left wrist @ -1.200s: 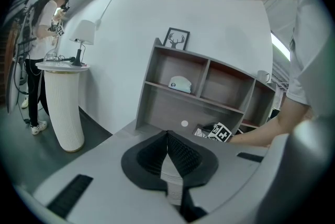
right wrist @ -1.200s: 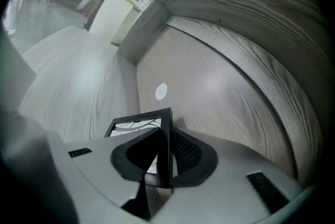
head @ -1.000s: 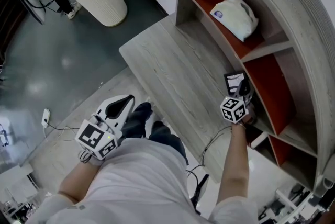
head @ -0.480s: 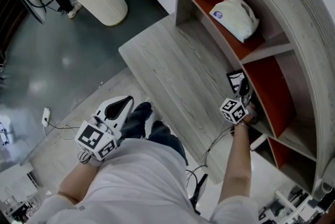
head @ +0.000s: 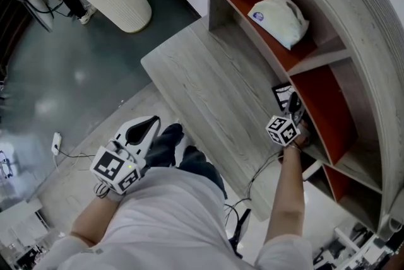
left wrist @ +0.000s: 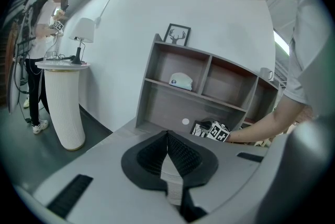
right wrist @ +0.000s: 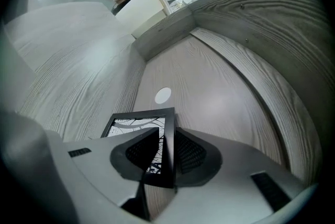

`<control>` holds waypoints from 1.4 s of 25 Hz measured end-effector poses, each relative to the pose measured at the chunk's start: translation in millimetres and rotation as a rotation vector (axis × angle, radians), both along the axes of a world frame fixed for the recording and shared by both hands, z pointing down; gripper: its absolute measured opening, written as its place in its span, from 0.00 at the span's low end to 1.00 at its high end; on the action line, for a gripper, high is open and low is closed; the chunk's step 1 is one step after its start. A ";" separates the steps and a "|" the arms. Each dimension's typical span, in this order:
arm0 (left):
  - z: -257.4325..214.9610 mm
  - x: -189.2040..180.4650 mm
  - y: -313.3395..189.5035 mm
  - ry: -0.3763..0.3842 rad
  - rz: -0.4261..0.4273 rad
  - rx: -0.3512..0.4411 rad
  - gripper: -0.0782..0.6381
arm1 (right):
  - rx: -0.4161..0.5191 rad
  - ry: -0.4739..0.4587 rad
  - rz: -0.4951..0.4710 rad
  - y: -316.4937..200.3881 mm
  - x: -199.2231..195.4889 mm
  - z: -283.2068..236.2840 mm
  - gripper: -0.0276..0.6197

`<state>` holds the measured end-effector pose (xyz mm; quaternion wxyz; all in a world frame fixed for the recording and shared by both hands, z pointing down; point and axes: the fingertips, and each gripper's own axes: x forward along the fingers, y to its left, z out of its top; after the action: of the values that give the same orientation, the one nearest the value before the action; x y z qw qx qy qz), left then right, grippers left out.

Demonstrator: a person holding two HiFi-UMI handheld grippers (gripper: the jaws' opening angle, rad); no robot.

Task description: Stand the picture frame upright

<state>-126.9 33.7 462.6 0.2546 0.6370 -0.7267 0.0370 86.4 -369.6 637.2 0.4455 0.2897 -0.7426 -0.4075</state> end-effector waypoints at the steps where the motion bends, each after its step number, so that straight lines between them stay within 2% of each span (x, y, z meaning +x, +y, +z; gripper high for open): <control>1: -0.1 -0.1 -0.2 0.000 0.000 0.000 0.13 | -0.001 0.003 -0.001 -0.4 -0.2 0.5 0.18; 10: -0.2 -1.4 -1.0 -0.001 -0.004 -0.001 0.13 | 0.008 0.023 -0.006 -4.2 -3.2 0.3 0.28; 19: -2.8 -2.6 -4.8 -0.001 0.015 0.011 0.13 | 0.009 -0.044 0.008 9.3 -10.1 -19.0 0.28; 22: -6.3 -2.3 -9.2 -0.003 0.038 0.020 0.13 | -0.039 -0.090 0.041 23.4 -8.1 -22.0 0.28; 28: -13.8 3.2 -22.4 -0.003 0.110 0.046 0.13 | -0.149 -0.180 0.081 64.9 0.5 -31.2 0.14; 32: -18.7 10.3 -33.2 -0.002 0.178 0.059 0.13 | -0.204 -0.229 0.101 95.5 7.5 -40.6 0.11; 35: -21.5 18.6 -45.9 0.003 0.244 0.065 0.13 | -0.250 -0.297 0.152 111.9 16.9 -51.9 0.10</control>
<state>-108.3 -12.3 441.0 0.2286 0.7288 -0.6440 0.0434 103.3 -257.7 585.2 0.3933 0.3443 -0.8208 -0.2303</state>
